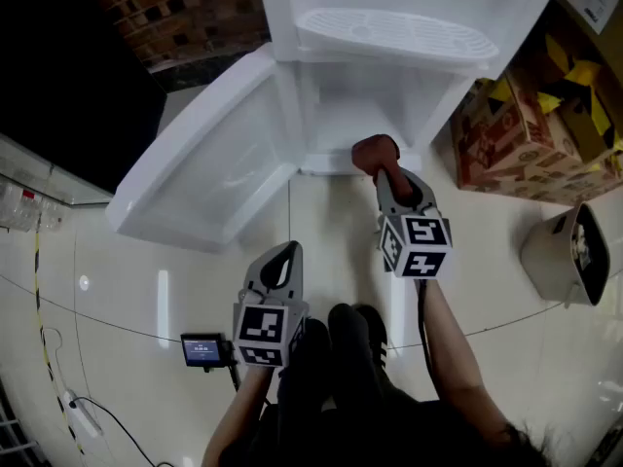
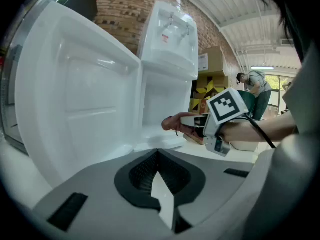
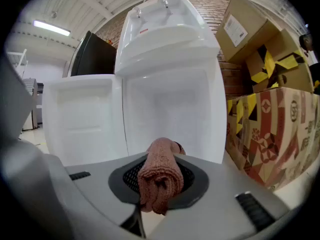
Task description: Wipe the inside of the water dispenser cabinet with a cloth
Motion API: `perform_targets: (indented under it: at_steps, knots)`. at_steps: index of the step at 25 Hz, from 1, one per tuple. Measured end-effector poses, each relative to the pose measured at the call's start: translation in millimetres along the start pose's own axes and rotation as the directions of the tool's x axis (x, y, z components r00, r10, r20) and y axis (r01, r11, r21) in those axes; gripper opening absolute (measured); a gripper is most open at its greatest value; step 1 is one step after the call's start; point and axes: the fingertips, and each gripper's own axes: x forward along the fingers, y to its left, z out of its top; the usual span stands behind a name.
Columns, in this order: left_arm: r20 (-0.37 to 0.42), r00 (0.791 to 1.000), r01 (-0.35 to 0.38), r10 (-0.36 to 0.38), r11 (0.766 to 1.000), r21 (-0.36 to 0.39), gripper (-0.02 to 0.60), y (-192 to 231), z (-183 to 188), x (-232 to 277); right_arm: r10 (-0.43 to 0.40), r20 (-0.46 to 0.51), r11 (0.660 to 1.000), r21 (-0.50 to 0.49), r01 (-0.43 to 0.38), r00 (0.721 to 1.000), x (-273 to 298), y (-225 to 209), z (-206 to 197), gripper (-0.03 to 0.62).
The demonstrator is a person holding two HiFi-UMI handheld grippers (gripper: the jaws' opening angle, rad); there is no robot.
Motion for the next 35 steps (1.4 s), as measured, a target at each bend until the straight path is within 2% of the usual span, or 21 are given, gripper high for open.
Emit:
perform_targets:
  at_steps: [8,13,18,21,24,27,31,35]
  knots:
    - [-0.029,0.999,0.019,-0.019,1.000,-0.007,-0.020,18.1,-6.2,4.6,-0.009,0.000,0.998,-0.064,0.009,1.000,93.1,-7.8,27.0,0.086]
    - [-0.054,0.998,0.020,-0.021,1.000,-0.010,-0.020,24.8,-15.4,5.6,0.034,0.015,0.986,-0.161,-0.031,0.999,138.0,5.4,30.2,0.086]
    - [-0.066,0.998,0.016,-0.017,1.000,-0.024,-0.020,35.6,-21.2,9.9,0.034,0.011,0.995,-0.099,-0.033,0.999,166.7,10.0,26.7,0.086]
    - [-0.071,0.997,0.013,-0.016,0.999,-0.042,-0.020,40.8,-24.4,11.5,0.023,-0.007,0.995,-0.099,-0.023,1.000,179.3,9.3,21.8,0.085]
    - [-0.074,0.997,0.014,-0.018,0.998,-0.056,-0.020,43.5,-25.9,13.5,0.029,-0.024,0.990,-0.135,-0.032,0.999,188.6,11.4,15.5,0.083]
    - [-0.074,0.997,0.016,-0.020,0.999,-0.050,-0.020,41.1,-26.3,14.5,0.046,-0.086,0.987,-0.150,-0.059,0.995,187.4,15.2,-0.7,0.083]
    - [-0.070,0.997,0.007,-0.011,0.998,-0.056,-0.020,41.1,-24.6,11.6,0.081,-0.161,0.994,-0.063,-0.093,0.984,161.2,28.2,-26.8,0.084]
    - [-0.058,0.998,0.000,-0.003,0.998,-0.059,-0.020,42.0,-21.5,11.0,0.116,-0.188,0.992,-0.028,-0.124,0.975,130.1,39.2,-50.5,0.084]
